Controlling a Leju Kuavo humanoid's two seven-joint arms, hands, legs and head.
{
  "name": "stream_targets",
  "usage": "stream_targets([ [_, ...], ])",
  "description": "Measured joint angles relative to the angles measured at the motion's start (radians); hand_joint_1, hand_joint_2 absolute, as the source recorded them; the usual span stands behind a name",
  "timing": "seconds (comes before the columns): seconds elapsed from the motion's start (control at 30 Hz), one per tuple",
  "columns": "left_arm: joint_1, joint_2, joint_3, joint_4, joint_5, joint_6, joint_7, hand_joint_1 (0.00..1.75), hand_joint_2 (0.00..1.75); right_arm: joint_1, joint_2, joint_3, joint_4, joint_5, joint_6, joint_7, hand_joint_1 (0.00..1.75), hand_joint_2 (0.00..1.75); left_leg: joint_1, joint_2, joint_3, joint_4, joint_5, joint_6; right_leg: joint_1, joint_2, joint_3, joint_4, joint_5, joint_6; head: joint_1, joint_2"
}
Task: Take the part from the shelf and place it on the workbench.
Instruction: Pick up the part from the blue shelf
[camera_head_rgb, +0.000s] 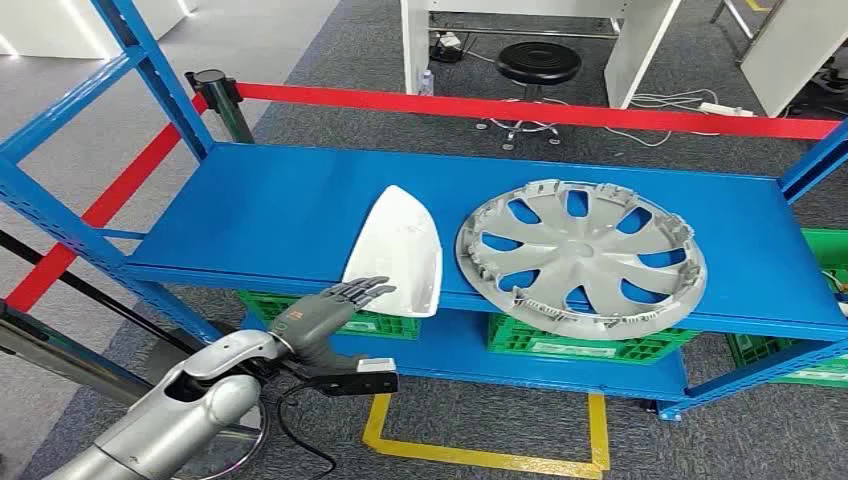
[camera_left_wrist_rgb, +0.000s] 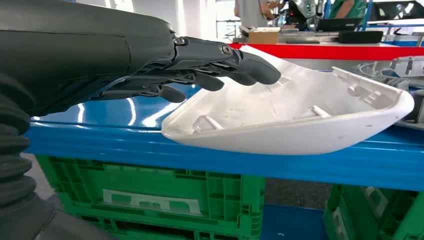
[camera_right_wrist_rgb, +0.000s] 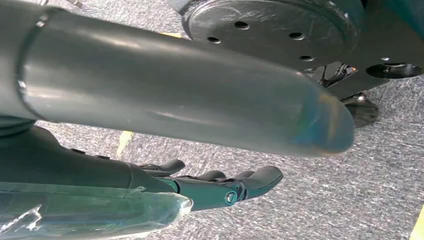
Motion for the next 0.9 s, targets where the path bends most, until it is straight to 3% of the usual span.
stream_targets([
  [0.9,0.016,-0.002,0.029,0.098,-0.043,0.064,-0.044,0.00,1.75,-0.001,0.000,-0.001,0.004,-0.035,-0.007,0.015,0.00,0.00,0.000,0.000,0.000,0.000,0.000,0.000,0.000,0.000,0.000,0.000,0.000,0.000,0.000,0.000],
])
